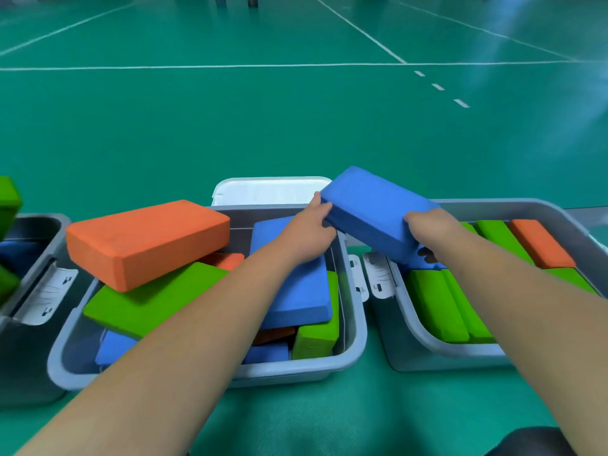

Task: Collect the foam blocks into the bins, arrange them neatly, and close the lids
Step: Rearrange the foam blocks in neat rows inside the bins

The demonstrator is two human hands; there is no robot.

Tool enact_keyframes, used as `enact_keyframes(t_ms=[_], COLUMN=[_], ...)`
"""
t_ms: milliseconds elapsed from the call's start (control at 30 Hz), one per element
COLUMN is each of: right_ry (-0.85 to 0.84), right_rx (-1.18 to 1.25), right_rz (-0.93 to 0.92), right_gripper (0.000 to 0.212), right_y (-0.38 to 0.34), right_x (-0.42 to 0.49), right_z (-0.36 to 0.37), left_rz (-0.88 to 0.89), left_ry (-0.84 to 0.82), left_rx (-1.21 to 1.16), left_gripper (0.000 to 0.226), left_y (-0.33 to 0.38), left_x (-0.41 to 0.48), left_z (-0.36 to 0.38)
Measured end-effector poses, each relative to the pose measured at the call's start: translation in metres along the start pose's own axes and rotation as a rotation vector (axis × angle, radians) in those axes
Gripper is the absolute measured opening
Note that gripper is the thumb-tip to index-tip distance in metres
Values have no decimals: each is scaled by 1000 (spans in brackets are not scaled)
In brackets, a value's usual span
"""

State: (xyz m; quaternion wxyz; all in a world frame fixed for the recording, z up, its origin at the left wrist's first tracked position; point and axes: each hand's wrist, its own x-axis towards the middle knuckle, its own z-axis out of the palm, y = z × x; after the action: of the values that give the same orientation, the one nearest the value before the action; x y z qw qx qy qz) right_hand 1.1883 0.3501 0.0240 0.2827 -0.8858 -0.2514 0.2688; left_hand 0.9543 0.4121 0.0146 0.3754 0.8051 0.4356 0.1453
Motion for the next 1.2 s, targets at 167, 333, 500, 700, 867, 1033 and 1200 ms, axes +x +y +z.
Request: enact_keyframes(t_ms=[167, 333, 500, 700, 867, 1033, 1200], right_ry=[117, 249, 164, 25, -55, -136, -197], right_rx=[-204, -253, -270, -258, -227, -249, -307], right_rz=[-84, -249, -547, -701, -812, -873, -912], right_gripper=[53, 56, 43, 33, 22, 20, 22], right_y=[-15, -47, -83, -111, -128, -136, -139], right_x=[0, -18, -43, -74, -95, -114, -123], right_z=[2, 23, 63, 106, 134, 159, 178], left_rz=[4, -105, -118, -51, -123, -328, -341], left_ry=[59, 112, 191, 276, 287, 154, 74], left_rx=[-19, -30, 23, 359, 714, 997, 1055], left_gripper=[25, 28, 25, 23, 43, 84, 104], left_y=[-5, -29, -48, -66, -87, -113, -132], left_x=[6, -4, -25, -59, -89, -114, -126], left_z=[-5, -30, -64, -105, -141, -158, -159])
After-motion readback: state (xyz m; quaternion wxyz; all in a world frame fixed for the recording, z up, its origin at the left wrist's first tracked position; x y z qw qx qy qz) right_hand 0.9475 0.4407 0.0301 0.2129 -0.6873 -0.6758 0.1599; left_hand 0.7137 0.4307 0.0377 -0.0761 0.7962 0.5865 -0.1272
